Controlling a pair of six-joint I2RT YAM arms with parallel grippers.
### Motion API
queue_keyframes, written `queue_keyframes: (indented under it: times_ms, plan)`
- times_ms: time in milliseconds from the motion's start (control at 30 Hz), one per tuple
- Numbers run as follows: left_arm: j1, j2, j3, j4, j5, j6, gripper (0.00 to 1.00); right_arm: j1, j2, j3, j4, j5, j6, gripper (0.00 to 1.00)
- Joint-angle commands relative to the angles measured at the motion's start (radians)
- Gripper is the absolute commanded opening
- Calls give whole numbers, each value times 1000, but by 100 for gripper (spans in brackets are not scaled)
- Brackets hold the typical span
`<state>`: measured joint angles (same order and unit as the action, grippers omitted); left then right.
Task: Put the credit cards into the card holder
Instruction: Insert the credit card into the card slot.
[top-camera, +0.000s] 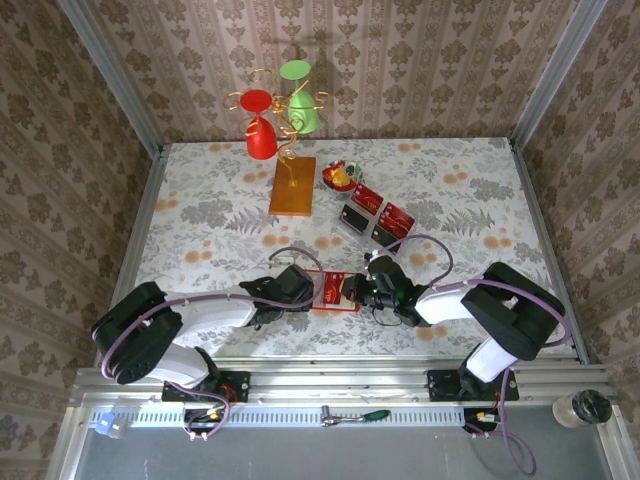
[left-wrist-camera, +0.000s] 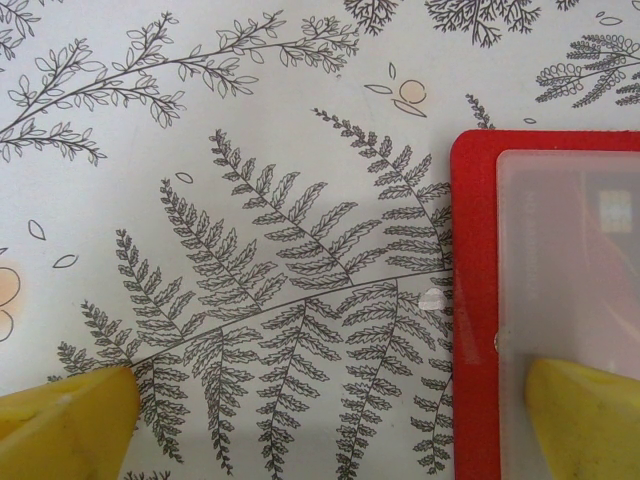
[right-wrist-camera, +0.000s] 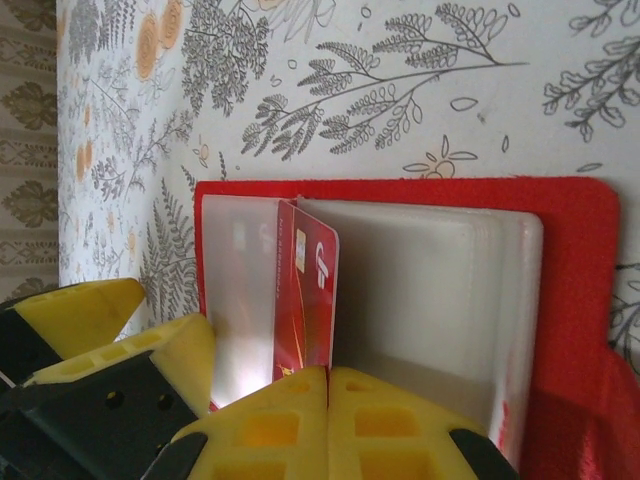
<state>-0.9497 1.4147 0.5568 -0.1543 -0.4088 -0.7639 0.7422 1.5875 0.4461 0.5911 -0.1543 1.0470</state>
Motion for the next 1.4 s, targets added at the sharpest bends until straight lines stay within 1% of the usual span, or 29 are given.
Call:
queue_keyframes:
  times_ms: [0,400,1067,1267,1300,1367]
  plan:
    - [-6,10,-20,-65,-24,-8,100,9,-28,18,-67,48,0,0]
    - [-4,11,-20,-62,-24,-6,100,9,-22,44,-142,38,7,0]
    - [-5,12,-18,-60,-22,-7,100,10,63,95,-139,-23,20,0]
    - [-5,10,-20,-58,-22,-9,100,9,59,120,-190,-45,-14,0]
    - [-5,10,-20,-58,-22,-8,100,9,52,128,-210,-45,-24,1]
    - [-5,10,-21,-57,-22,-9,100,6,36,142,-259,-47,-50,12]
